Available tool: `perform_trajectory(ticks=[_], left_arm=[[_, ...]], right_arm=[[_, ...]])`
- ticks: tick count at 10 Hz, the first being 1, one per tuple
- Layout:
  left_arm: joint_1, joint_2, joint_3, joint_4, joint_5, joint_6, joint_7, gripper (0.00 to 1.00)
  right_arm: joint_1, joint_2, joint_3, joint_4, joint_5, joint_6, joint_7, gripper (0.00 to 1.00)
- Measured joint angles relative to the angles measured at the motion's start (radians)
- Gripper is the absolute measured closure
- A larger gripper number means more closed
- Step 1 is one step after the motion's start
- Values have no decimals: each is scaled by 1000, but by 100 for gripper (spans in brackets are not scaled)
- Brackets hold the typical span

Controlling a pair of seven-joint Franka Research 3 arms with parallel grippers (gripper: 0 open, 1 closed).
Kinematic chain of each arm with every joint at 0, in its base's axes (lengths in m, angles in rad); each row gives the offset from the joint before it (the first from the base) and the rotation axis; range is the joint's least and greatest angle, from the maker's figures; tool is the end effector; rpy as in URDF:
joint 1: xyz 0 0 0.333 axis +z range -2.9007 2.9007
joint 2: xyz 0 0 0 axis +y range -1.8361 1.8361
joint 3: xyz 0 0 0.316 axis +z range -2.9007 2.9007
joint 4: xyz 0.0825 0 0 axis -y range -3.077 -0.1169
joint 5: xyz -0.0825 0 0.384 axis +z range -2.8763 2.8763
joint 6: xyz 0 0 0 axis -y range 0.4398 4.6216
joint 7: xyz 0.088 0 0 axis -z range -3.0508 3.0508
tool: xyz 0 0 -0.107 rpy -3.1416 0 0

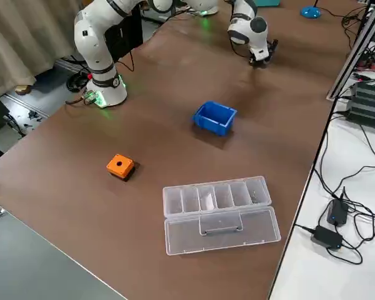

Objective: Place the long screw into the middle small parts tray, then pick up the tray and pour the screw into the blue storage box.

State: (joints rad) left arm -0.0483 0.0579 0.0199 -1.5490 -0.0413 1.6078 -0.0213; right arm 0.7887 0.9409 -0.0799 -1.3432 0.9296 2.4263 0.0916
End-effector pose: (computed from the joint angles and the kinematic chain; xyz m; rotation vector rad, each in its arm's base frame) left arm 0.5751 -0.0210 0.6055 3.1014 -0.0087 -0.0001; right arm 0.5594 0.5024 0.1726 -2.5414 0.0264 0.1299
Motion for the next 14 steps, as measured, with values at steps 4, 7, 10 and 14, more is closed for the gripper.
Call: perform_trajectory(ticks=[4,7,10,14], left_arm=[[0,0,0,0,0,0,0,0],[0,0,0,0,0,0,0,0],[0,0,0,0,0,0,0,0],[0,0,0,1,0,0,0,0]], right_arm=[[0,14,0,0,1,19,-4,95],[0,14,-4,-2,3,26,-4,51],[-7,-7,-56,-5,-44,-19,-13,11],[-24,-163,-256,-3,-269,-335,-54,0]])
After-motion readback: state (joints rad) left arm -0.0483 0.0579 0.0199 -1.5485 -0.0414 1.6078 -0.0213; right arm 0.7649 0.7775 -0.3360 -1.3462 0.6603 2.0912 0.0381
